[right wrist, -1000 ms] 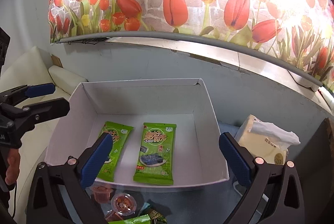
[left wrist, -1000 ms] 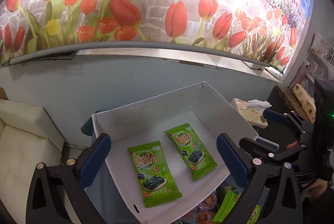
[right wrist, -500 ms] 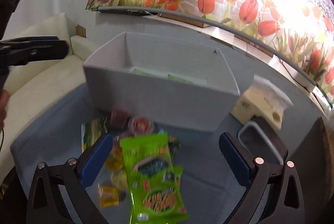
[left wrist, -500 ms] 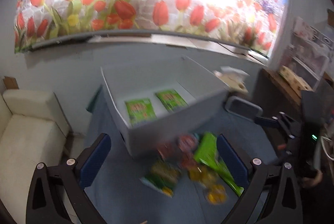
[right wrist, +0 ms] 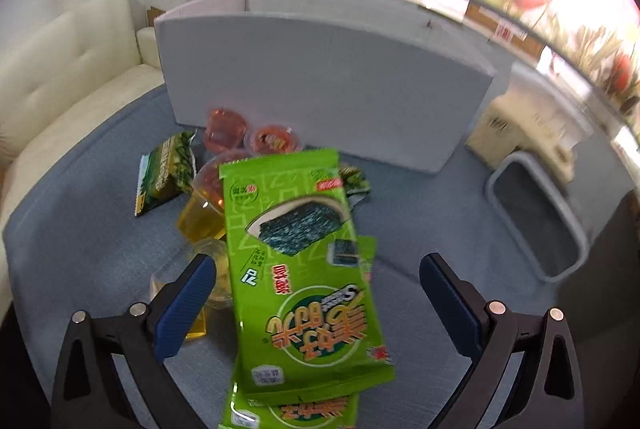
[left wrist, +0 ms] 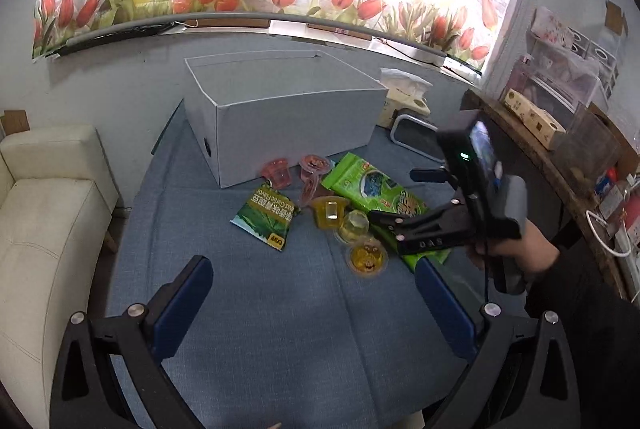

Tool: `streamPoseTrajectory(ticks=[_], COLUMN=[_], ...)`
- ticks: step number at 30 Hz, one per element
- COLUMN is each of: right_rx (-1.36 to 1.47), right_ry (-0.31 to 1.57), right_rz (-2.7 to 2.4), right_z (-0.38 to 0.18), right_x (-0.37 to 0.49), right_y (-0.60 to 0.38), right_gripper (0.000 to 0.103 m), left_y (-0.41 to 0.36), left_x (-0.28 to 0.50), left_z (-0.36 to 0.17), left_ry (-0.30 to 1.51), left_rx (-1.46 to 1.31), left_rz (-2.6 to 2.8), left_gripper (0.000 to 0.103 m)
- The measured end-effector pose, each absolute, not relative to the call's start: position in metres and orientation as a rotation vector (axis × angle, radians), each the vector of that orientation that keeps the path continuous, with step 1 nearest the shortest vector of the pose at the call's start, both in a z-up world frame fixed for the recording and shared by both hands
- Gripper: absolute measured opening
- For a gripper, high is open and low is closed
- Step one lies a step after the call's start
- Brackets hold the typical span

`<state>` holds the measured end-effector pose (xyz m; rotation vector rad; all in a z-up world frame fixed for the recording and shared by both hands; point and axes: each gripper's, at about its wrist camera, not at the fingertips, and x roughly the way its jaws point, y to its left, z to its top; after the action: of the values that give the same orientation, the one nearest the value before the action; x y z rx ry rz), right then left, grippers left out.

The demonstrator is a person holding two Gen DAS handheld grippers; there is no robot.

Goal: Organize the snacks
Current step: 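Grasp another green seaweed packet from the pile with the right tool, then grasp the small green-and-yellow snack bag with the left tool while the right tool holds its packet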

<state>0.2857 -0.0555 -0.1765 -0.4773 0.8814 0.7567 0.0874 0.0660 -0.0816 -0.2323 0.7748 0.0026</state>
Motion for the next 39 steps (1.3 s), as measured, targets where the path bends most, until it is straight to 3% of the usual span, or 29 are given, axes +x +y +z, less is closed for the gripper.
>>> streamPoseTrajectory(ticks=[2, 6, 11, 25, 39], right_rx=[-0.42, -0.37, -0.293, -0.101, -0.023], right_ry=[0.9, 0.923, 0.957, 0.836, 0.822], right_rz=[0.766, 0.807, 0.842, 0.743, 0.768], right_z=[-0.178, -0.176, -0.172, -0.102, -0.098], right_x=[0.292, 0.296, 0.301, 0.251, 0.157], right_y=[-0.059, -0.066, -0.082, -0.161, -0.189], right_gripper=[0.102, 0.078, 0.076, 0.076, 0.076], left_y=[0.067, 0.067, 0.067, 0.039, 0.092], left_x=[0.087, 0.089, 0.089, 0.129, 0.222], left_z=[-0.084, -0.09, -0.094, -0.108, -0.175], left_ry=[0.787, 0.805, 0.81, 0.825, 0.939], left_rx=[-0.232, -0.255, -0.259, -0.183, -0.059], left_rz=[0.014, 0.001, -0.002, 0.0, -0.037], left_gripper=[0.103, 0.103, 0.103, 0.103, 0.102])
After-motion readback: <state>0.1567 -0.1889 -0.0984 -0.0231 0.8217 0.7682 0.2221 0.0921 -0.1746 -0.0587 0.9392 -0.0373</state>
